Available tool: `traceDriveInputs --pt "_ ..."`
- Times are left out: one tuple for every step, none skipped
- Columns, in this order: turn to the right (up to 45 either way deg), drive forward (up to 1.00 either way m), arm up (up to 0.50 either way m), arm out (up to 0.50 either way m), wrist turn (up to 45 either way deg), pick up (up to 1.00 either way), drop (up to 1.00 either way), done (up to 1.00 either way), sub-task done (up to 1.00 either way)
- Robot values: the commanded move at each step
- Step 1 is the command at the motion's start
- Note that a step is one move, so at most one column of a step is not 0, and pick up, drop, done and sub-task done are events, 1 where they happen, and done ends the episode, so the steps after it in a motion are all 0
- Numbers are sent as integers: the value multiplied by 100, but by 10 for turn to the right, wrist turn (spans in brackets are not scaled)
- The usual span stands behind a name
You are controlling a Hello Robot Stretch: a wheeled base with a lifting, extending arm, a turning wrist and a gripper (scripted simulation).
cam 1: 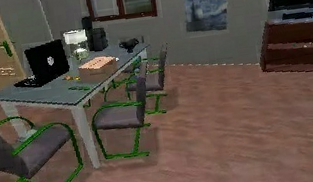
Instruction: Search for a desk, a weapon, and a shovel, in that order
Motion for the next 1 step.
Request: traceDriveInputs --pt "-60 0 0 0 0 0 0 0 0"
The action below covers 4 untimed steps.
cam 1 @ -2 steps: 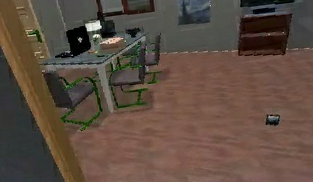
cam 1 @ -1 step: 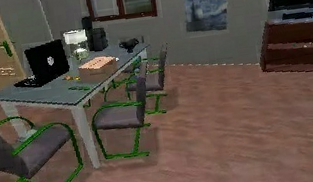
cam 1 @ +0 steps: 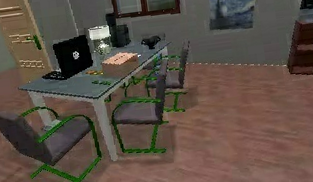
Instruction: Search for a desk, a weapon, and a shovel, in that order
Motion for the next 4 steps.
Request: traceDriveInputs --pt "0 5 0 0 0 0 0 0 0" --pt "-150 0 0 0 0 0 0 0 0" --pt "0 25 0 0 0 0 0 0 0" --pt "-450 0 0 0 0 0 0 0 0"
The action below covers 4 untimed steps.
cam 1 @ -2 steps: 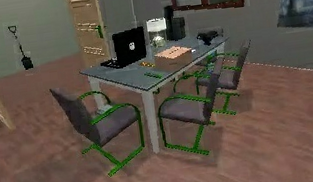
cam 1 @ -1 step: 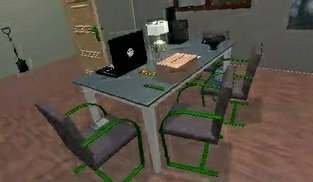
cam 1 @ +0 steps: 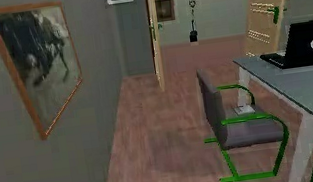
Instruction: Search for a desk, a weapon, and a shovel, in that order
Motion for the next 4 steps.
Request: traceDriveInputs --pt "0 100 0 0 0 0 0 0 0" --pt "0 70 0 0 0 0 0 0 0" --pt "270 0 0 0 0 0 0 0 0" --pt "0 100 0 0 0 0 0 0 0"
